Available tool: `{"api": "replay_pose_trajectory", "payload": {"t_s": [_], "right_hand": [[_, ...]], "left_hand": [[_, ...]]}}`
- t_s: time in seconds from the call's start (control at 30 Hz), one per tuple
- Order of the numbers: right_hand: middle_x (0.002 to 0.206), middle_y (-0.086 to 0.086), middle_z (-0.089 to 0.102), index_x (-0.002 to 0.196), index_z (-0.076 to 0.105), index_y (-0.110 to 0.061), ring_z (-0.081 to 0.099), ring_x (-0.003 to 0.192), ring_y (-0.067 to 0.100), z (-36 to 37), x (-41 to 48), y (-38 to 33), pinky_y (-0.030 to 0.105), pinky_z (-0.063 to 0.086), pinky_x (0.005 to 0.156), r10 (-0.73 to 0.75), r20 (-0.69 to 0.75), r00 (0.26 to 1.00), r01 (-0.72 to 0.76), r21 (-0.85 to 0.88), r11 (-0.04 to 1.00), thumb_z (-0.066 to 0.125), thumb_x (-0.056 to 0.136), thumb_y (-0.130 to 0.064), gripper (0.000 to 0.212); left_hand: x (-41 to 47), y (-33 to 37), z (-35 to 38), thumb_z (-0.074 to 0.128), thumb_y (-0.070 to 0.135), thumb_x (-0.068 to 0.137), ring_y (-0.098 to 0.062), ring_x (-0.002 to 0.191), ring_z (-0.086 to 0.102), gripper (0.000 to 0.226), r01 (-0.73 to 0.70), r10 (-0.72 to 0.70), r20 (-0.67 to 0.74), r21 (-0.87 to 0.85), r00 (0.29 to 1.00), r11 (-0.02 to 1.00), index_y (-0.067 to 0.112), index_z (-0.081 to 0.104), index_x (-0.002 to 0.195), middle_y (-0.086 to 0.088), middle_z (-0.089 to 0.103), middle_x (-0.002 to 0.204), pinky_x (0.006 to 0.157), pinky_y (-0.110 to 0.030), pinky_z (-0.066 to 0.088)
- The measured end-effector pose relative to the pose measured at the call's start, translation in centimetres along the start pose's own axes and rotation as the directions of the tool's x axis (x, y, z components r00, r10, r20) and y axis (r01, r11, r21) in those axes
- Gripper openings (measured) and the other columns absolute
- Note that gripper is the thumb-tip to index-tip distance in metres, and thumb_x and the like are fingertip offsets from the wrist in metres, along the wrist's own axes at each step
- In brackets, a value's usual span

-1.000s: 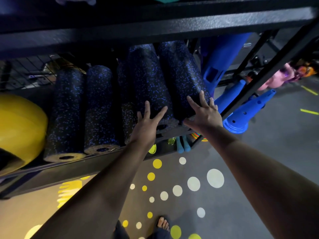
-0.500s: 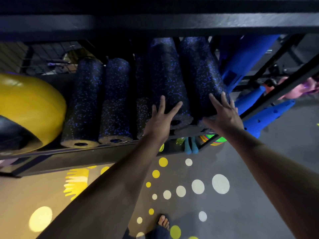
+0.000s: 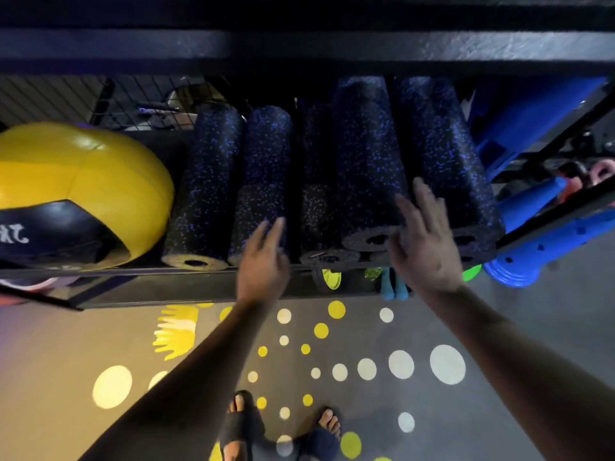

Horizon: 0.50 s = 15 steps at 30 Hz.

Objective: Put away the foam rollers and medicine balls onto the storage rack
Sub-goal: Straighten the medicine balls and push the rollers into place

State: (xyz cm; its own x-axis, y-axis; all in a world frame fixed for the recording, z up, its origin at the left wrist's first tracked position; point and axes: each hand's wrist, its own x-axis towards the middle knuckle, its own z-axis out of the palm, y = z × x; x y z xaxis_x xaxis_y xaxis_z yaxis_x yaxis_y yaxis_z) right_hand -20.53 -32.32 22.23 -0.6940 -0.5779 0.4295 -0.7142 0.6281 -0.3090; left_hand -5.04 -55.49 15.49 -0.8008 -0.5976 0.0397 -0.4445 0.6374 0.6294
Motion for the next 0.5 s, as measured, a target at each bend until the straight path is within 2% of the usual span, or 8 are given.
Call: {"api": "replay_pose_trajectory", "payload": {"t_s": [0.07, 0.13, 0.2, 0.27, 0.3, 0.4, 0.5], "right_hand": [[0.153, 0.023, 0.043, 0.137, 0.057, 0.001, 0.039, 0.144, 0.041, 2.3, -0.2, -3.0, 0.058, 0.027, 0.12, -0.144, 0.03, 0.989, 0.142, 0.059, 0.988, 0.054, 0.088, -0.015, 0.051], [0.148, 0.022, 0.049, 0.132, 0.061, -0.001, 0.044, 0.141, 0.04, 5.2, -0.9, -5.3, 0.057, 0.029, 0.119, -0.193, 0.076, 0.978, 0.186, 0.081, 0.979, 0.056, 0.087, -0.014, 0.048], [0.146, 0.02, 0.052, 0.131, 0.063, -0.003, 0.046, 0.14, 0.038, 7.8, -1.5, -6.8, 0.054, 0.028, 0.121, -0.159, 0.129, 0.979, 0.152, 0.065, 0.986, 0.056, 0.087, -0.015, 0.046], [0.145, 0.021, 0.053, 0.13, 0.063, -0.003, 0.047, 0.138, 0.037, 9.7, -2.0, -7.5, 0.052, 0.028, 0.121, -0.117, 0.165, 0.979, 0.113, 0.03, 0.993, 0.054, 0.087, -0.016, 0.046], [0.145, 0.021, 0.053, 0.13, 0.063, -0.003, 0.048, 0.138, 0.038, 10.3, -2.2, -7.7, 0.052, 0.029, 0.121, -0.106, 0.179, 0.978, 0.104, 0.019, 0.994, 0.054, 0.087, -0.015, 0.046], [0.143, 0.022, 0.054, 0.131, 0.062, -0.002, 0.049, 0.136, 0.038, 10.8, -2.1, -7.9, 0.053, 0.03, 0.121, -0.124, 0.232, 0.965, 0.127, 0.003, 0.992, 0.053, 0.087, -0.014, 0.046], [0.146, 0.021, 0.051, 0.133, 0.06, -0.003, 0.047, 0.138, 0.039, 9.3, -1.4, -8.5, 0.052, 0.029, 0.121, -0.106, 0.321, 0.941, 0.114, -0.005, 0.993, 0.044, 0.087, -0.018, 0.052]], "left_hand": [[-0.4, -4.6, -1.5, 0.05, 0.012, 0.095, -0.037, 0.14, 0.039, 0.058, 0.114, -0.105, -0.084, 0.109, 0.991, 0.988, 0.011, 0.043, 0.153, -0.02, 0.045, 0.15, 0.117, -0.045, 0.035], [-0.4, -8.1, -2.5, 0.053, 0.015, 0.097, -0.038, 0.142, 0.037, 0.058, 0.154, -0.144, -0.061, 0.202, 0.988, 0.967, 0.008, 0.041, 0.153, -0.021, 0.043, 0.152, 0.118, -0.048, 0.032], [-0.1, -10.7, -2.9, 0.046, 0.028, 0.096, -0.033, 0.152, 0.025, 0.065, 0.021, -0.057, 0.102, 0.325, 0.993, 0.945, 0.014, 0.032, 0.158, -0.015, 0.03, 0.164, 0.124, -0.047, 0.026], [0.3, -11.6, -2.8, 0.035, 0.04, 0.09, -0.026, 0.158, 0.011, 0.071, -0.183, 0.053, 0.308, 0.408, 0.95, 0.894, 0.021, 0.031, 0.158, -0.004, 0.014, 0.171, 0.125, -0.048, 0.022], [0.4, -11.4, -2.5, 0.039, 0.04, 0.09, -0.023, 0.158, 0.008, 0.071, -0.202, 0.052, 0.367, 0.384, 0.929, 0.901, 0.023, 0.031, 0.158, -0.001, 0.009, 0.172, 0.125, -0.049, 0.022], [0.4, -8.6, -2.0, 0.059, 0.029, 0.093, -0.021, 0.158, 0.009, 0.085, -0.121, -0.022, 0.418, 0.312, 0.908, 0.942, 0.029, 0.011, 0.163, 0.002, 0.004, 0.172, 0.125, -0.048, 0.024], [1.0, -5.8, -2.4, 0.055, 0.026, 0.096, -0.026, 0.158, 0.009, 0.081, -0.143, -0.025, 0.489, 0.302, 0.872, 0.943, 0.029, 0.01, 0.163, 0.0, 0.001, 0.172, 0.122, -0.052, 0.028]]}}
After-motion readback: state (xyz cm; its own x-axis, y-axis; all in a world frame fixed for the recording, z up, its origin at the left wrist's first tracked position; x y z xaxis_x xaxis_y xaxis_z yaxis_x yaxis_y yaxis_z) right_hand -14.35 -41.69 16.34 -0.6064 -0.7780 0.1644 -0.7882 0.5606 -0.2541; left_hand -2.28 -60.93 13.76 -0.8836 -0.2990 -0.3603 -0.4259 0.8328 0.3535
